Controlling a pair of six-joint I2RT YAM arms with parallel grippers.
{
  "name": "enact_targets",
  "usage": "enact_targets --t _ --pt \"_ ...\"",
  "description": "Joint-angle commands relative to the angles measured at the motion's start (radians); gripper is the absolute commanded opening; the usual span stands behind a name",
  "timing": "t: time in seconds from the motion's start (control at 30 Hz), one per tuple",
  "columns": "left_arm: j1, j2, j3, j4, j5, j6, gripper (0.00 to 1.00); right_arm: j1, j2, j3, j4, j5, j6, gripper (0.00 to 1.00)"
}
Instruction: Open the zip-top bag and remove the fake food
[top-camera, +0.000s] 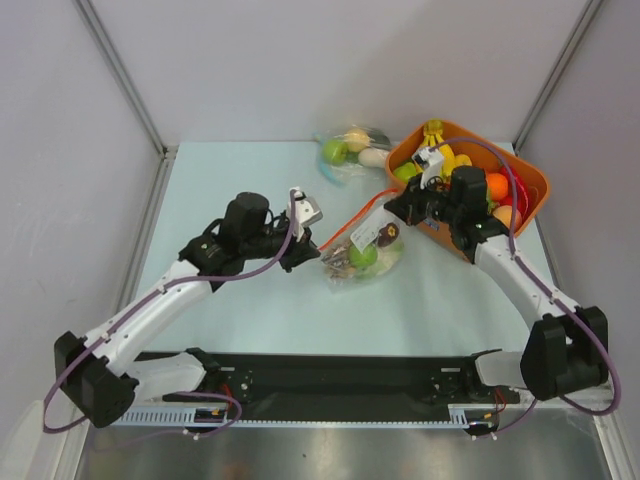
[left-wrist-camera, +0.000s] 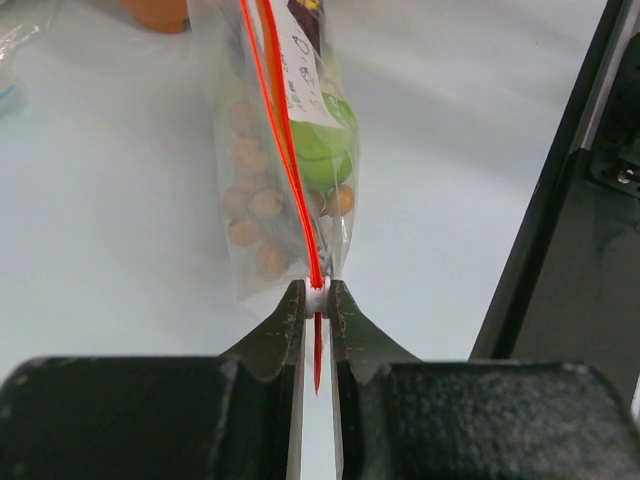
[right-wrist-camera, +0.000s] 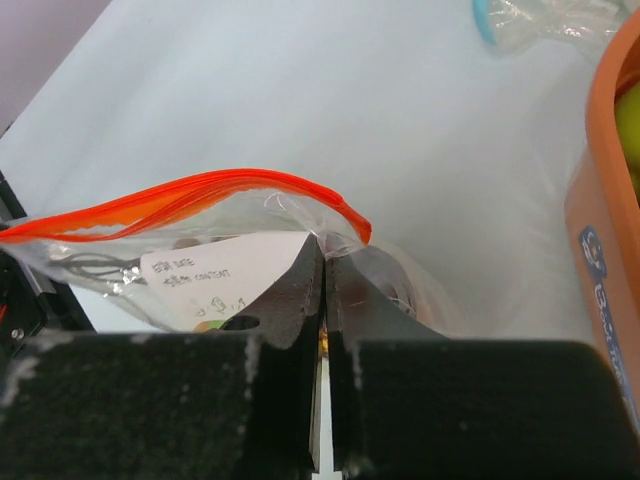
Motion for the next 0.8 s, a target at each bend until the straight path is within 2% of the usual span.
enact_targets --t 0.0,0.33,0.47,0.6,0.77 --pt "0.009 -0.102 -0.045 0.006 -0.059 -0.063 0.0 0.036 0.064 0.103 0.038 0.109 -0.025 0.0" --pt "0.007 -0.286 -0.145 -0.023 -0.13 -0.155 0.0 0.095 0.292 0.288 0.061 0.226 0.002 0.0" --pt "0.006 -0.319 -0.157 -0.017 -0.122 -0.182 0.0 0.106 0.343 0.356 0.038 0.255 0.004 0.0" --pt "-0.007 -0.302 -0.192 0.067 -0.096 -0.236 0.0 0.124 0.363 0.414 -0.037 0.301 0.022 0.01" --pt "-0.079 -0.238 -0.211 0.205 -0.144 -0.288 0.0 0.127 0.295 0.405 -0.153 0.4 0.091 0.24"
